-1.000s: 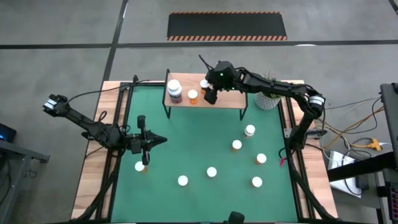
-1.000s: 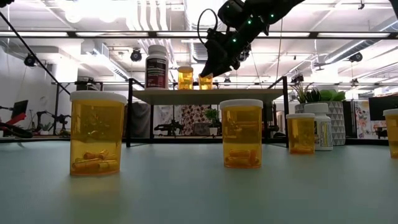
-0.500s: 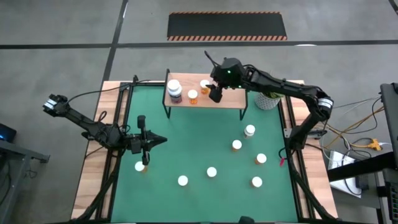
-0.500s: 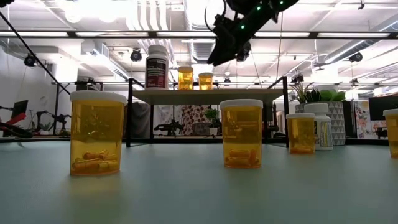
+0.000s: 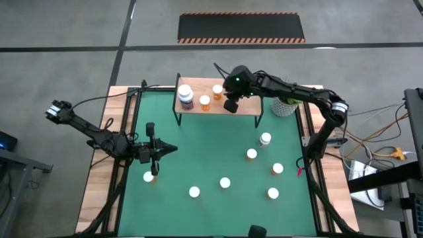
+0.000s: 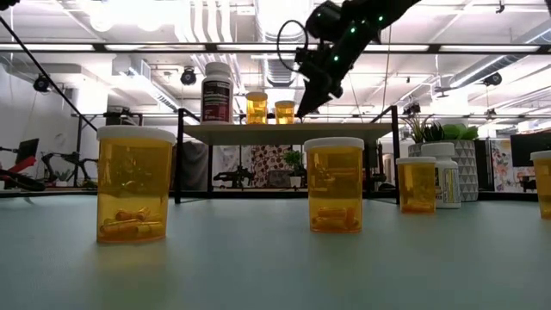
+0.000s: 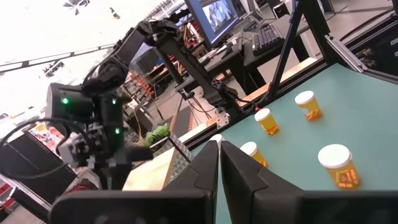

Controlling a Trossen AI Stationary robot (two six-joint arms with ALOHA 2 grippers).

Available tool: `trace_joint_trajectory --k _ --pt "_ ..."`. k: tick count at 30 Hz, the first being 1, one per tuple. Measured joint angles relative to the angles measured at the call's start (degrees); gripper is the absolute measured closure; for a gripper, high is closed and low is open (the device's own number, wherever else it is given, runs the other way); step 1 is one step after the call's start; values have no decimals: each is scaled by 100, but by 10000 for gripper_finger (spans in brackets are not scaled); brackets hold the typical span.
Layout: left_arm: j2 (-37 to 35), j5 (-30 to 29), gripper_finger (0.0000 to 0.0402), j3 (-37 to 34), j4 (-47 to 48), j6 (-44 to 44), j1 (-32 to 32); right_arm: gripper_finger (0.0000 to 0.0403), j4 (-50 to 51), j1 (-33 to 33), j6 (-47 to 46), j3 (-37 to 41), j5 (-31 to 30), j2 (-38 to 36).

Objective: Pick and place medicine bottles onto shelf by color
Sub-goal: Put the orange pill bottle on the shelf aligned with the other orange pill bottle

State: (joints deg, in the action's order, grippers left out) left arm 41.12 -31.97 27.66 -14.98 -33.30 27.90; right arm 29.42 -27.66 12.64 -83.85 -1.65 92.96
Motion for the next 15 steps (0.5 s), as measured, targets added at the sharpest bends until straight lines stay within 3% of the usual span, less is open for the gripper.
trace_joint_trajectory --k 7,15 --pt "0 2 400 0 0 0 0 379 -719 55 40 2 42 330" --pt "-1 1 400 0 0 0 -1 385 -889 61 94 2 19 357"
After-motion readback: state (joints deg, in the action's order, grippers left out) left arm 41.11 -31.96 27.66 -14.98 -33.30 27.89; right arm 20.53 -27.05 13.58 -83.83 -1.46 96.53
